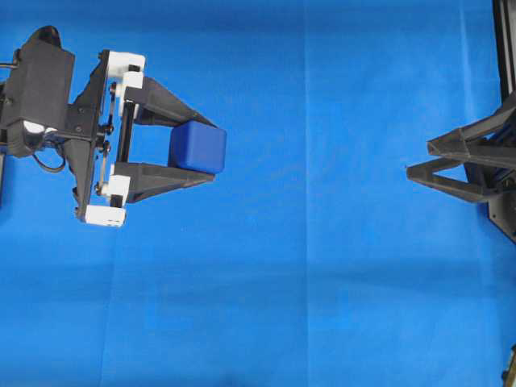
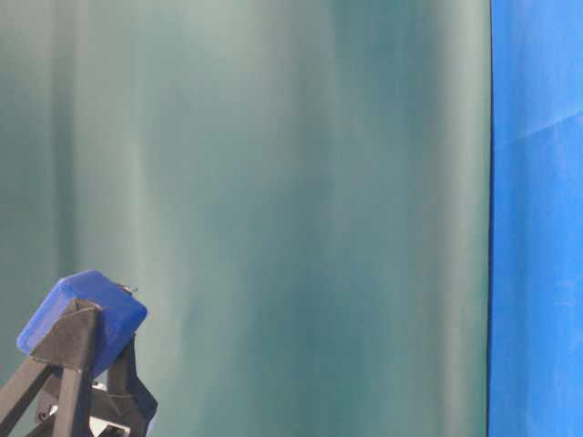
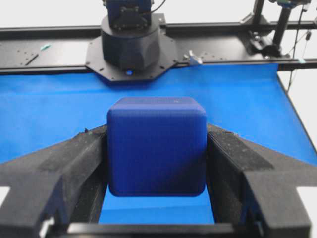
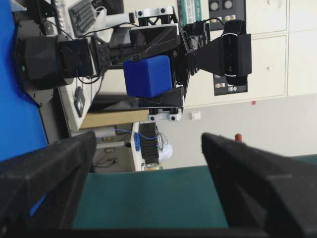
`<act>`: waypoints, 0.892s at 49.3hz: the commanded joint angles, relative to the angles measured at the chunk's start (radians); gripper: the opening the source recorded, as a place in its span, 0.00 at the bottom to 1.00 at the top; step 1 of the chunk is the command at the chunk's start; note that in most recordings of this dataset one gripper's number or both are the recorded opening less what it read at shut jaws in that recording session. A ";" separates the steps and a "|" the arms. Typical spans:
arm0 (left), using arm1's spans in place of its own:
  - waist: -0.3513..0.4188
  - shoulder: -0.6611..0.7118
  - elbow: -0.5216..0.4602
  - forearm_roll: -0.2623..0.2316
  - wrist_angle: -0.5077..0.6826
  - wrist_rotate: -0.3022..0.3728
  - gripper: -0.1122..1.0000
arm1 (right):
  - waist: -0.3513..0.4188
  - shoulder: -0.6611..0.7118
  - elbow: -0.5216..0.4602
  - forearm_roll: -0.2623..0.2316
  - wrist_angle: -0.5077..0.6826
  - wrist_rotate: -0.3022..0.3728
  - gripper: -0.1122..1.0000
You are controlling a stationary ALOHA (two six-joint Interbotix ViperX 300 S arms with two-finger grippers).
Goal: Handover the blue block to the right arm after grasping it with the left arm, then place it in the designated position.
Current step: 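Rotate the left gripper to hold the cube out toward the right, then reach the right gripper to the cube held by the left gripper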
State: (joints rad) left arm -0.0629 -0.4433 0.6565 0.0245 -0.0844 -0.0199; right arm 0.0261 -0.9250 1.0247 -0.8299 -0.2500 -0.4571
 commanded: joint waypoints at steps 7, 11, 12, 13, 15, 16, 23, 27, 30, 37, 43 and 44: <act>0.003 -0.038 -0.012 0.000 -0.011 0.000 0.54 | -0.002 0.011 -0.029 0.003 0.002 0.002 0.95; 0.003 -0.038 -0.011 0.000 -0.009 -0.002 0.54 | -0.002 0.020 -0.032 0.003 0.002 0.002 0.95; 0.003 -0.038 -0.012 0.000 -0.009 -0.002 0.54 | -0.002 0.025 -0.035 0.003 0.002 0.002 0.95; 0.003 -0.038 -0.012 0.000 -0.009 -0.002 0.54 | -0.002 0.029 -0.037 0.003 0.002 0.002 0.95; 0.003 -0.038 -0.011 0.000 -0.009 -0.002 0.54 | -0.002 0.040 -0.044 0.003 0.002 0.002 0.95; 0.003 -0.038 -0.011 -0.002 -0.009 -0.002 0.54 | -0.002 0.044 -0.048 0.003 0.002 0.002 0.95; 0.003 -0.038 -0.012 -0.002 -0.008 -0.003 0.54 | -0.002 0.104 -0.089 0.003 0.002 0.002 0.95; 0.003 -0.038 -0.011 0.000 -0.008 -0.003 0.54 | -0.002 0.149 -0.120 0.003 0.002 0.002 0.95; 0.003 -0.038 -0.011 -0.002 -0.006 -0.003 0.54 | -0.002 0.186 -0.146 0.003 0.002 0.002 0.95; 0.003 -0.038 -0.011 -0.002 -0.005 -0.003 0.54 | -0.002 0.285 -0.229 0.003 0.002 0.000 0.95; 0.003 -0.038 -0.011 -0.002 -0.005 -0.003 0.54 | -0.002 0.364 -0.298 0.003 0.002 0.000 0.95; 0.003 -0.038 -0.009 -0.002 -0.006 -0.003 0.54 | -0.002 0.376 -0.310 0.002 0.002 0.000 0.95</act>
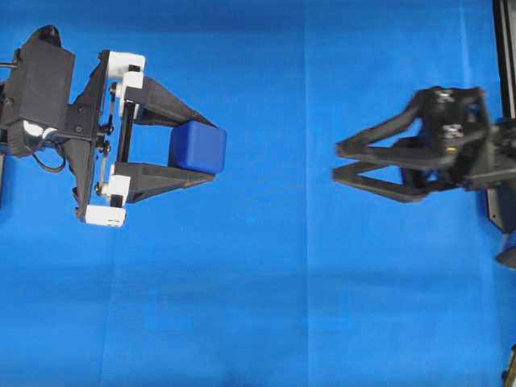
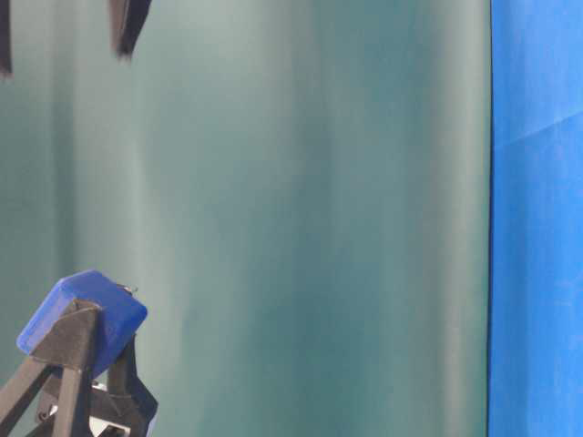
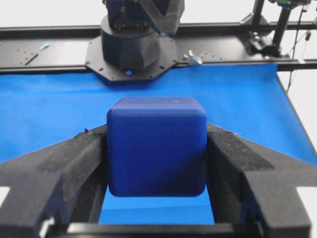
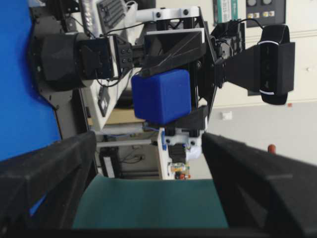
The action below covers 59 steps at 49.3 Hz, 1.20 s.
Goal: Handover the blue block to the right arm after grasping it with the left arm, then place it in the designated position.
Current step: 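Reach the right gripper to the cube held by the left gripper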
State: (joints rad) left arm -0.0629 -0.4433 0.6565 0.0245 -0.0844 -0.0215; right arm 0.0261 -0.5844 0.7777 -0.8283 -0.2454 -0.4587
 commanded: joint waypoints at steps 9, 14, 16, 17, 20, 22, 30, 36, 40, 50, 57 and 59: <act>0.003 -0.040 -0.009 -0.002 -0.005 -0.002 0.54 | -0.003 0.149 -0.166 0.000 -0.003 0.000 0.95; 0.003 -0.038 -0.009 -0.002 -0.005 -0.003 0.54 | -0.006 0.207 -0.216 0.000 -0.003 0.000 0.95; 0.003 -0.038 -0.009 -0.002 -0.005 -0.003 0.54 | -0.006 0.230 -0.236 0.000 -0.003 0.000 0.95; 0.003 -0.038 -0.008 -0.002 -0.005 -0.003 0.54 | -0.008 0.239 -0.247 0.000 -0.003 0.000 0.95; 0.003 -0.038 -0.009 -0.002 -0.003 -0.003 0.54 | -0.011 0.278 -0.279 -0.002 -0.003 0.000 0.95; 0.003 -0.038 -0.009 -0.003 -0.003 -0.003 0.54 | -0.014 0.298 -0.298 -0.002 -0.003 0.000 0.95; 0.003 -0.038 -0.006 -0.005 0.000 -0.003 0.54 | -0.017 0.365 -0.365 -0.003 0.000 0.000 0.95; 0.003 -0.038 -0.006 -0.005 0.000 -0.003 0.54 | -0.018 0.407 -0.411 -0.003 0.037 0.000 0.95; 0.003 -0.038 -0.006 -0.005 0.000 -0.005 0.54 | -0.020 0.430 -0.442 -0.003 0.077 0.000 0.95; 0.003 -0.038 -0.005 -0.005 0.000 -0.005 0.54 | -0.020 0.457 -0.474 -0.003 0.130 0.000 0.95; 0.003 -0.038 -0.005 -0.005 0.000 -0.005 0.54 | -0.020 0.457 -0.472 -0.003 0.129 0.000 0.95; 0.003 -0.038 -0.005 -0.005 0.000 -0.005 0.54 | -0.018 0.457 -0.472 -0.003 0.129 0.000 0.95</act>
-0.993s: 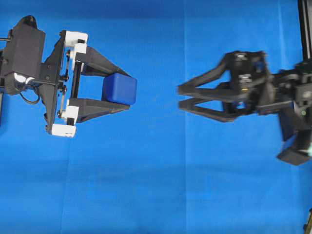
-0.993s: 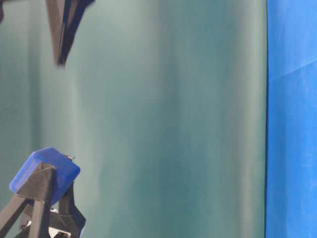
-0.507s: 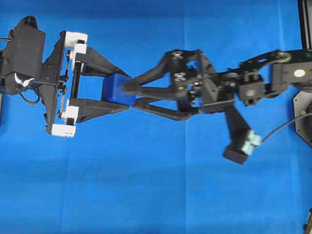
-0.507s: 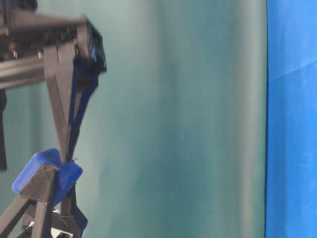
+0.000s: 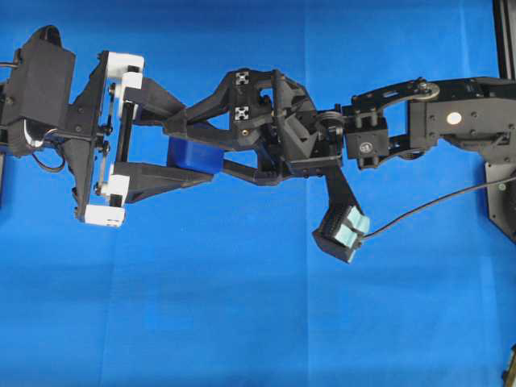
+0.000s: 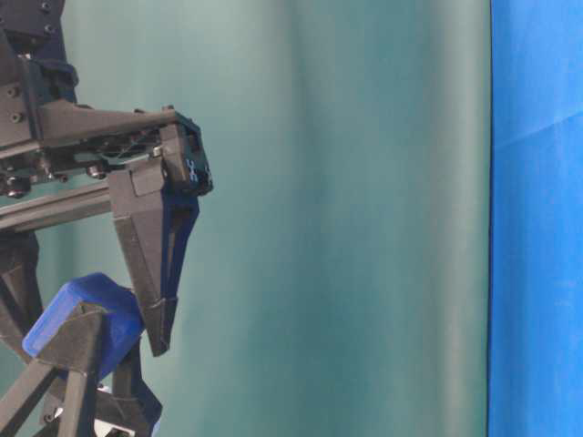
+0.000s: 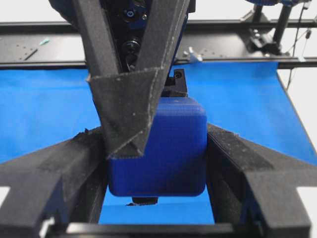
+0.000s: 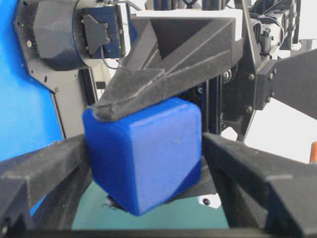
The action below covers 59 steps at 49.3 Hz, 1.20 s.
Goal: Handover the blue block to the right arm after grasping it with the left arm, then place it in the designated position.
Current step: 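Reach the right gripper to the cube held by the left gripper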
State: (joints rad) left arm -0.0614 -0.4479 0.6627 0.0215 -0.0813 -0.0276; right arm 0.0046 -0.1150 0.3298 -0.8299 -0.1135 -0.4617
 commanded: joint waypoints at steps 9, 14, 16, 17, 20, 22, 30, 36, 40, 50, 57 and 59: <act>0.002 -0.034 -0.011 -0.002 -0.002 0.002 0.54 | 0.009 -0.015 -0.018 0.000 0.003 0.009 0.90; 0.002 -0.034 -0.011 -0.002 0.000 0.002 0.54 | 0.015 -0.017 -0.017 0.002 -0.003 0.012 0.69; 0.002 -0.035 -0.011 -0.002 0.000 0.002 0.54 | 0.017 -0.018 -0.017 0.002 -0.008 0.011 0.59; 0.002 -0.034 -0.009 -0.002 0.000 0.002 0.54 | 0.017 -0.018 -0.017 0.002 -0.012 0.011 0.57; 0.002 -0.034 -0.011 -0.002 0.000 0.002 0.54 | 0.017 -0.017 -0.020 0.002 -0.018 0.012 0.58; 0.002 -0.034 -0.011 -0.002 0.000 0.002 0.54 | 0.017 -0.017 -0.018 0.002 -0.020 0.012 0.58; 0.002 -0.034 -0.011 -0.003 0.003 0.002 0.54 | 0.017 -0.018 -0.018 0.003 -0.017 0.012 0.58; 0.002 -0.034 -0.011 -0.002 0.009 0.002 0.54 | 0.017 -0.018 -0.020 0.003 -0.015 0.012 0.58; 0.002 -0.034 -0.011 -0.002 0.014 0.002 0.54 | 0.017 -0.018 -0.018 0.003 -0.014 0.012 0.58; 0.002 -0.034 -0.011 -0.002 0.018 0.002 0.54 | 0.017 -0.017 -0.018 0.003 -0.014 0.012 0.58; 0.002 -0.034 -0.012 -0.008 0.017 -0.005 0.54 | 0.017 -0.018 -0.018 0.005 -0.005 0.014 0.58; 0.002 -0.034 -0.011 -0.009 0.017 -0.011 0.54 | 0.015 -0.018 -0.018 0.005 0.000 0.014 0.58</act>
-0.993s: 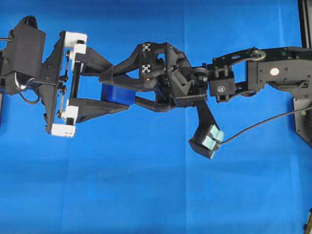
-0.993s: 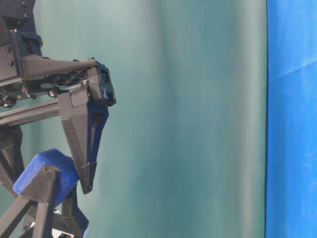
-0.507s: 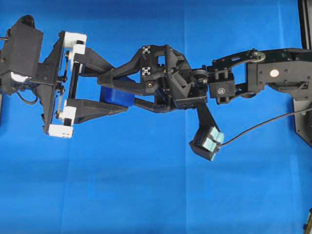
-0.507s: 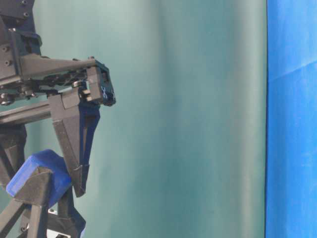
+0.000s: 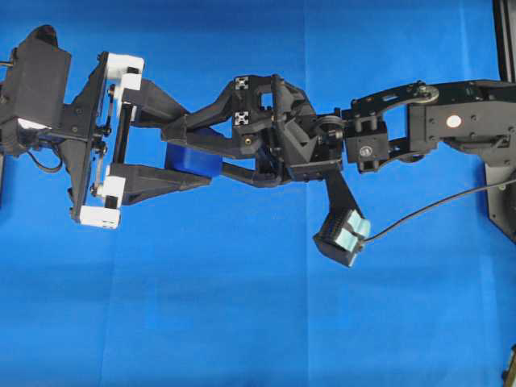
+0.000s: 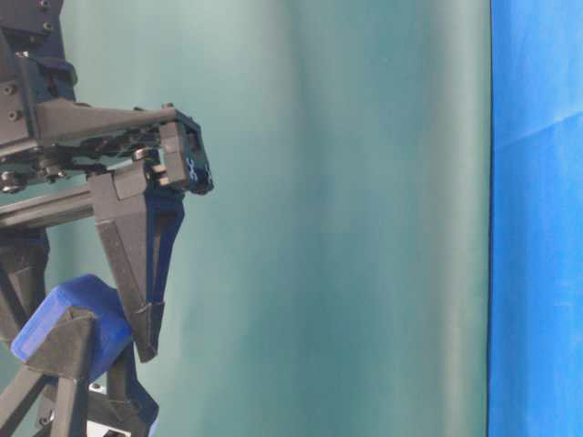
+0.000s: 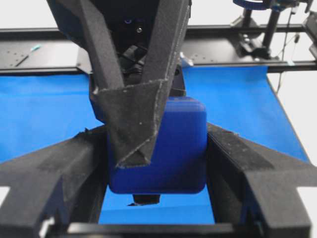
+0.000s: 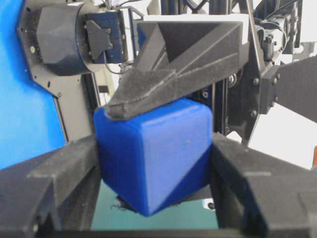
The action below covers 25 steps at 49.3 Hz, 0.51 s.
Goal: Handover the blue block to the right arm after grasping it with the left arm, then place it in the designated position.
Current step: 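Reach the right gripper to the cube held by the left gripper, then close the right gripper on the cube and open the left gripper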
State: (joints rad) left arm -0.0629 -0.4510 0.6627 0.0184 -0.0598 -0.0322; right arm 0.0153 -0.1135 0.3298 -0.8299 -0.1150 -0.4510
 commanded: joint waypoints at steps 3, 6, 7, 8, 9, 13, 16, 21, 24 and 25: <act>0.003 -0.031 -0.011 -0.005 -0.006 -0.014 0.65 | 0.006 -0.020 -0.018 0.006 0.008 0.003 0.58; 0.003 -0.032 -0.009 -0.005 -0.008 -0.014 0.80 | 0.006 -0.020 -0.018 0.006 0.014 0.003 0.58; 0.003 -0.031 -0.011 -0.006 -0.008 -0.014 0.84 | 0.006 -0.020 -0.018 0.006 0.014 0.003 0.58; 0.003 -0.032 -0.011 -0.005 -0.009 -0.014 0.87 | 0.006 -0.020 -0.018 0.006 0.014 0.003 0.58; 0.003 -0.032 -0.011 -0.005 -0.009 -0.014 0.90 | 0.006 -0.020 -0.017 0.006 0.015 0.003 0.58; 0.003 -0.032 -0.011 -0.005 -0.017 -0.014 0.94 | 0.006 -0.021 -0.017 0.006 0.015 0.003 0.58; 0.003 -0.034 -0.011 -0.005 -0.015 -0.014 0.94 | 0.006 -0.021 -0.015 0.006 0.015 0.003 0.58; 0.005 -0.037 -0.008 -0.006 -0.014 -0.014 0.94 | 0.006 -0.026 -0.011 0.006 0.020 0.003 0.58; 0.006 -0.043 -0.005 -0.005 -0.012 -0.014 0.94 | 0.006 -0.035 -0.003 0.006 0.023 0.005 0.58; 0.008 -0.044 -0.003 -0.006 -0.012 -0.014 0.94 | 0.006 -0.040 0.003 0.006 0.023 0.005 0.58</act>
State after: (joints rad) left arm -0.0614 -0.4525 0.6657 0.0138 -0.0660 -0.0460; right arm 0.0184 -0.1166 0.3344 -0.8283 -0.0936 -0.4495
